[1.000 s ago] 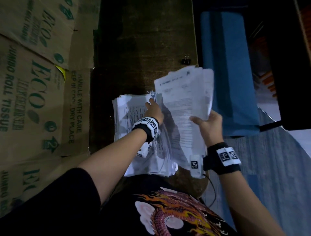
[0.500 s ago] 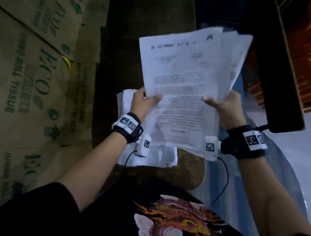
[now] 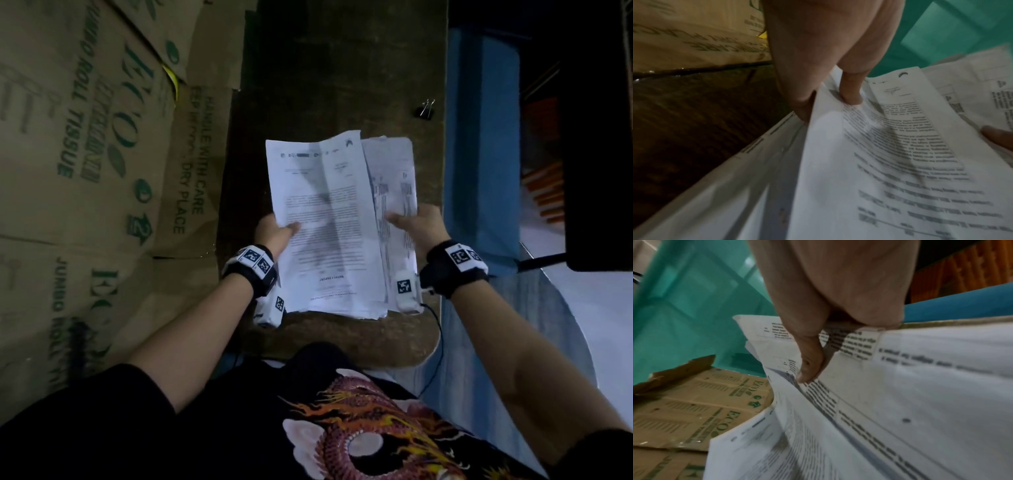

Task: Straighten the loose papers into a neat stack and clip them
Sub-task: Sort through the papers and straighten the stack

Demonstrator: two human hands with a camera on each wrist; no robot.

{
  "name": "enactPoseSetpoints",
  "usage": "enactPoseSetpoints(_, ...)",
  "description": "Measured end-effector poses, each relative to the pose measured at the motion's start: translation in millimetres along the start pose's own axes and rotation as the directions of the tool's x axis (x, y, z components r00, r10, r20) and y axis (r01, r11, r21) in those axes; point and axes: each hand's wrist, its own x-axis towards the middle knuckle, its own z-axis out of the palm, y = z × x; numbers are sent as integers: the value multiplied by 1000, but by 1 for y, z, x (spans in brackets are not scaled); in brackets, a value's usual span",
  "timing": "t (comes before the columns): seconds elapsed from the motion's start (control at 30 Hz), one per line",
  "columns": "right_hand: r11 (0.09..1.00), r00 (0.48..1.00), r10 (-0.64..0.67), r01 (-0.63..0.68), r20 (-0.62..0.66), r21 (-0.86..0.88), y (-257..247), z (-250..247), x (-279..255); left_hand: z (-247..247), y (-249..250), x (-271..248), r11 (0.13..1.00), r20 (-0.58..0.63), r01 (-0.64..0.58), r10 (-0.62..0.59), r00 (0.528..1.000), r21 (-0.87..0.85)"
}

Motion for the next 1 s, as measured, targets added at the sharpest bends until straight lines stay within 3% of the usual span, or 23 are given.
enactPoseSetpoints(0.17,986,994,97,-103,-53,-134,6,3,9,10,8,-3,999,120,-41,40,992,4)
enactPoseSetpoints(0.3,974,980,196,-199,-36,-111,19,0,12,19,9,-3,1000,171,-26,24,985,9)
enactPoseSetpoints(0.37,979,982,186,-186,-15,-80,48,-7,31,24,9,-4,1000,173,-23,19,985,21)
enactPoseSetpoints(0.47,977,978,208,-206,31,-60,42,3,16,29,10,-8,999,183,-30,25,983,25)
enactPoseSetpoints(0.7,953,991,129,-131,25,273,32,-2,-4,25,9,-4,999,114,-25,19,993,49)
enactPoseSetpoints(0.8,980,996,88,-88,6,178,22,-17,-3,19,9,-3,1000,109,5,-7,994,15)
enactPoseSetpoints(0.9,999,1000,4,-4,-2,-52,9,-37,-2,15,7,-2,1000,77,7,-8,997,6)
enactPoseSetpoints(1.0,960,995,-104,99,-6,-262,-16,-56,-8,14,6,-1,1000,24,-9,9,1000,14)
